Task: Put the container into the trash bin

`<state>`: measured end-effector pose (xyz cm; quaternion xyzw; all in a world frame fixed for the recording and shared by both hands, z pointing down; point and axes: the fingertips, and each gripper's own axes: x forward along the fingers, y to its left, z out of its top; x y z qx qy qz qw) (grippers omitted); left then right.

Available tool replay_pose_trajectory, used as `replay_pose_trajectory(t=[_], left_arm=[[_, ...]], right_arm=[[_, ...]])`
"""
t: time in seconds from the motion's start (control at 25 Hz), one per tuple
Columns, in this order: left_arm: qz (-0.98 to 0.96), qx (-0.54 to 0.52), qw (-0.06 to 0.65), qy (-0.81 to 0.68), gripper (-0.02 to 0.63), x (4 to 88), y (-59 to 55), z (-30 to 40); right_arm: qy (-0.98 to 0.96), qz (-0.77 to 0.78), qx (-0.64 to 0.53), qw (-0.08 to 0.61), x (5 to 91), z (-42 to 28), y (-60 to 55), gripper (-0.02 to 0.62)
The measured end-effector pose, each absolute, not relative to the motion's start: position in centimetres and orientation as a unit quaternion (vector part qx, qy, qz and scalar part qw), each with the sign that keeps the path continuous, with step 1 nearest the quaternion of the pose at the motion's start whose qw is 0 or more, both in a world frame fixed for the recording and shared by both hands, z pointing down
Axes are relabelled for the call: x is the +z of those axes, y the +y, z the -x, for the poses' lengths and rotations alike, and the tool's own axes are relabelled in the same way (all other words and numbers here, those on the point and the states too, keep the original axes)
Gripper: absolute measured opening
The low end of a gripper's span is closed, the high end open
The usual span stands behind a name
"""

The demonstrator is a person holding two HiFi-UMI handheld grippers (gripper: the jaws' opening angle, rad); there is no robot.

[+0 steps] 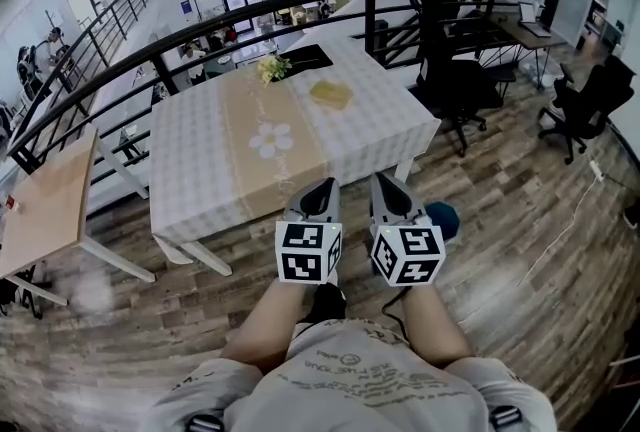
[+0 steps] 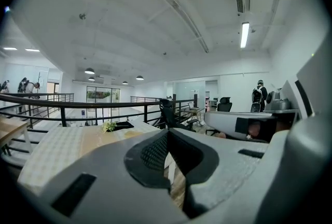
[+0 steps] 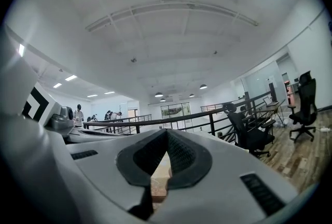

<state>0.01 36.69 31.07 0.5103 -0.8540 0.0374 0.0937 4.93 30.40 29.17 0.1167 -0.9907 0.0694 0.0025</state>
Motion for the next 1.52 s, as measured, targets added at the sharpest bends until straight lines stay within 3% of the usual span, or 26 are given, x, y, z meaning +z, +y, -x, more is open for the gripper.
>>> replay_pose_trajectory(t=[1.52], left_arm=[[-0.495, 0.033, 0.151, -0.855, 0.006, 35.4, 20.6, 33.5]], right_arm=[[-0.985, -0.116, 0.091, 0.084, 33.6, 28.6, 13.2, 0.002]])
